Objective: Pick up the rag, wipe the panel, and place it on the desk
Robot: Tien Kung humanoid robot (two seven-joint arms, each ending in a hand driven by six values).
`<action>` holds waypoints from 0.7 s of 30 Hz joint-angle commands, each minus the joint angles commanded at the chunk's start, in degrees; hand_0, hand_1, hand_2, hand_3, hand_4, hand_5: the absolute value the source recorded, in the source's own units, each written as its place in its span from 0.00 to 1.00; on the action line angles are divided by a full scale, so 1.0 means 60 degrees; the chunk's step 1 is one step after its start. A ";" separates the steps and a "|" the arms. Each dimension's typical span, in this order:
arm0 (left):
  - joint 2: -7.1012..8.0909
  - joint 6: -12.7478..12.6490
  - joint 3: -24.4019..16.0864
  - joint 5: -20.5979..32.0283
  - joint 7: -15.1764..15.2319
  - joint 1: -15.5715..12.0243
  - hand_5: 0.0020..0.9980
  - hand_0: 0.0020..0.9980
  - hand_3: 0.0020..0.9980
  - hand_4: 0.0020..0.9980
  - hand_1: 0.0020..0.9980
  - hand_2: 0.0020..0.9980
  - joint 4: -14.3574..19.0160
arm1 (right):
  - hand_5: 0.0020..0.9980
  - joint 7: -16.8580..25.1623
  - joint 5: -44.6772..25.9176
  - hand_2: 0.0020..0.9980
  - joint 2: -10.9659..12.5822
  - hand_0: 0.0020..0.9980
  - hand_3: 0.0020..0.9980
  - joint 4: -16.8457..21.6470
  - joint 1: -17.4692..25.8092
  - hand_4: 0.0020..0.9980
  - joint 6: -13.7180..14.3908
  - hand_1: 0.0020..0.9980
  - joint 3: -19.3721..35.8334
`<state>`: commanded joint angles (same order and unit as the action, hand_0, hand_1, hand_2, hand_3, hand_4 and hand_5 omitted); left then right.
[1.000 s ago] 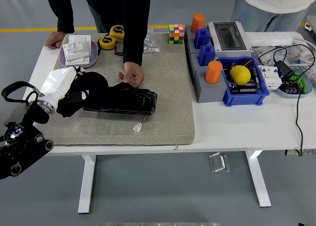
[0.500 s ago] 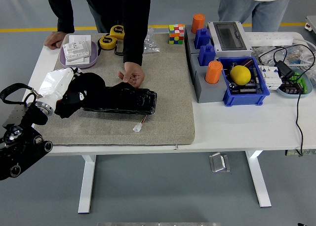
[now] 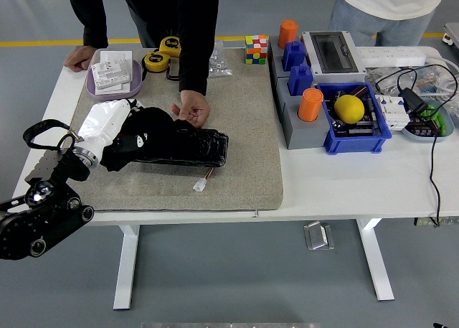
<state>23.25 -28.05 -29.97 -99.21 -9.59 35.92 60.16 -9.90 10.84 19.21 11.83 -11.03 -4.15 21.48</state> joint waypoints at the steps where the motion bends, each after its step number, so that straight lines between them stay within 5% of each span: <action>1: -0.0026 -0.0004 0.0077 0.0015 -0.0002 0.0034 0.00 0.33 0.55 0.47 0.19 0.55 0.0016 | 0.50 -0.0003 0.0010 0.72 0.0005 0.80 0.66 0.0007 0.0001 1.00 -0.0003 0.69 -0.0001; 6: -0.0173 0.0003 0.0400 0.0044 -0.0065 0.0170 0.00 0.33 0.55 0.47 0.19 0.55 0.0091 | 0.50 -0.0003 -0.0028 0.72 0.0024 0.80 0.66 0.0000 -0.0004 1.00 -0.0010 0.69 -0.0055; 7: -0.0200 -0.0007 0.0450 0.0045 -0.0065 0.0193 0.00 0.32 0.69 0.48 0.18 0.64 0.0108 | 0.50 -0.0005 -0.0032 0.72 0.0030 0.79 0.66 0.0000 -0.0008 1.00 -0.0014 0.69 -0.0069; 21: -0.0530 -0.0029 0.1080 0.0110 -0.0140 0.0486 0.00 0.32 0.69 0.48 0.18 0.64 0.0294 | 0.50 -0.0009 -0.0082 0.72 0.0077 0.79 0.66 -0.0010 -0.0035 1.00 -0.0038 0.69 -0.0199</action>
<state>20.07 -28.22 -23.49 -98.55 -10.43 38.84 61.92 -9.95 10.34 19.68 11.77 -11.24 -4.38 20.28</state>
